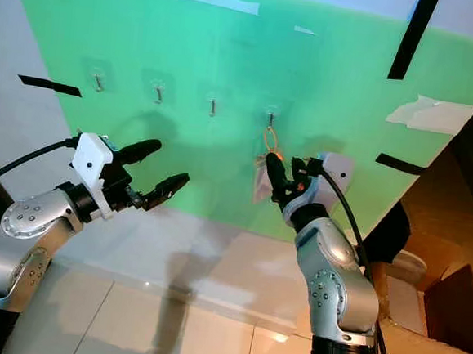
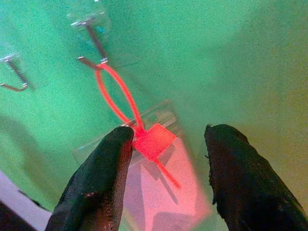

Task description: Hang keys on a hook

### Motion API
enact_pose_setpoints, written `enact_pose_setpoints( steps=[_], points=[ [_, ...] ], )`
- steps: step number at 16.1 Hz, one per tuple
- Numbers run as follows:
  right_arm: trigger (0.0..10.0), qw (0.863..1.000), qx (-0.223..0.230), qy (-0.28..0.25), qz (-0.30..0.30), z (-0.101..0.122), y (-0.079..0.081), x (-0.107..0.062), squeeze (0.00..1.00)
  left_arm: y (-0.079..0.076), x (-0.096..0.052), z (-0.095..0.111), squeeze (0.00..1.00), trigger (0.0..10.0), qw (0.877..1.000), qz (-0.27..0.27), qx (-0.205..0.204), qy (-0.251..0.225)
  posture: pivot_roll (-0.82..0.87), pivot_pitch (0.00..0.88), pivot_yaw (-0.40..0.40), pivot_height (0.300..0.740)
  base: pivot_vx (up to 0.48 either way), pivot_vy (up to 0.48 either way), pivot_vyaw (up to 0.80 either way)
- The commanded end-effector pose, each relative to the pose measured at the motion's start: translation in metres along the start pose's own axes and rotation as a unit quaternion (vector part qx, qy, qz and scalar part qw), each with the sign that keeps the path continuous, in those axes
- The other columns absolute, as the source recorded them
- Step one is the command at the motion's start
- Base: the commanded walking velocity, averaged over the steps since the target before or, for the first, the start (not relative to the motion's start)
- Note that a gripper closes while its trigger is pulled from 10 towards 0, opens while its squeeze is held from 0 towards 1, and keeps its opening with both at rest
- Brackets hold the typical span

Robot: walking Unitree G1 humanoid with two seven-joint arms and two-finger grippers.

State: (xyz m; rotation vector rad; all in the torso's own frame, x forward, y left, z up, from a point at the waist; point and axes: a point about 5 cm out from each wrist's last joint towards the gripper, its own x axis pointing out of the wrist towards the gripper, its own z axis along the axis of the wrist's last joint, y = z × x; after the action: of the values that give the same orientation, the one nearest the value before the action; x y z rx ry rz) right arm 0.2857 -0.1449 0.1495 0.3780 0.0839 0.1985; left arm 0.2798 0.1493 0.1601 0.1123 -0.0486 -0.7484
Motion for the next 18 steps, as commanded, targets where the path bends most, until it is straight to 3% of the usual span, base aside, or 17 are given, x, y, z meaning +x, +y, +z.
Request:
enact_pose_setpoints(
  steps=[1,3,5,7,10,12,16,18],
  points=[
    [10.0,1.000,-0.008,-0.012,-0.013,0.005,-0.003,-0.004,1.00,0.003,0.002,0.000,0.36,10.0,1.000,0.012,0.010,0.001,-0.05,0.000,-0.017,0.740,0.000,0.000,0.00],
    [10.0,0.999,-0.019,-0.032,-0.029,0.010,-0.005,-0.006,1.00,0.003,0.001,-0.001,0.37,10.0,1.000,0.016,0.011,0.001,-0.06,0.000,-0.019,0.740,0.000,0.000,0.00],
    [10.0,0.999,-0.035,-0.011,-0.036,0.006,-0.007,-0.006,1.00,0.003,0.002,-0.003,0.36,10.0,1.000,0.028,0.013,0.002,-0.05,0.000,-0.025,0.740,0.000,0.000,0.00],
    [10.0,0.994,-0.101,-0.048,-0.016,0.010,-0.008,-0.012,1.00,0.004,0.001,-0.004,0.37,10.0,0.998,0.056,0.016,0.007,-0.04,0.000,-0.031,0.740,0.000,0.000,0.00],
    [10.0,0.986,-0.156,-0.040,-0.043,0.006,-0.015,-0.024,1.00,0.007,0.000,-0.010,0.37,10.0,0.994,0.100,0.029,0.018,-0.05,0.000,-0.019,0.740,0.000,0.000,0.00],
    [10.0,0.985,-0.165,-0.031,-0.040,0.000,-0.017,-0.028,1.00,0.008,-0.002,-0.010,0.36,10.0,0.992,0.120,0.025,0.014,-0.06,0.000,-0.018,0.740,0.000,0.000,0.00],
    [10.0,0.990,-0.138,-0.040,-0.009,-0.004,-0.007,-0.035,1.00,0.006,-0.004,-0.013,0.36,10.0,0.989,0.143,0.035,0.018,-0.06,0.000,-0.027,0.740,0.000,0.000,0.00],
    [10.0,0.984,-0.176,-0.022,-0.003,-0.010,-0.008,-0.037,1.00,0.007,-0.008,-0.020,0.35,10.0,0.983,0.173,0.038,0.047,-0.06,0.000,-0.026,0.740,0.000,0.000,0.40]
  ],
)
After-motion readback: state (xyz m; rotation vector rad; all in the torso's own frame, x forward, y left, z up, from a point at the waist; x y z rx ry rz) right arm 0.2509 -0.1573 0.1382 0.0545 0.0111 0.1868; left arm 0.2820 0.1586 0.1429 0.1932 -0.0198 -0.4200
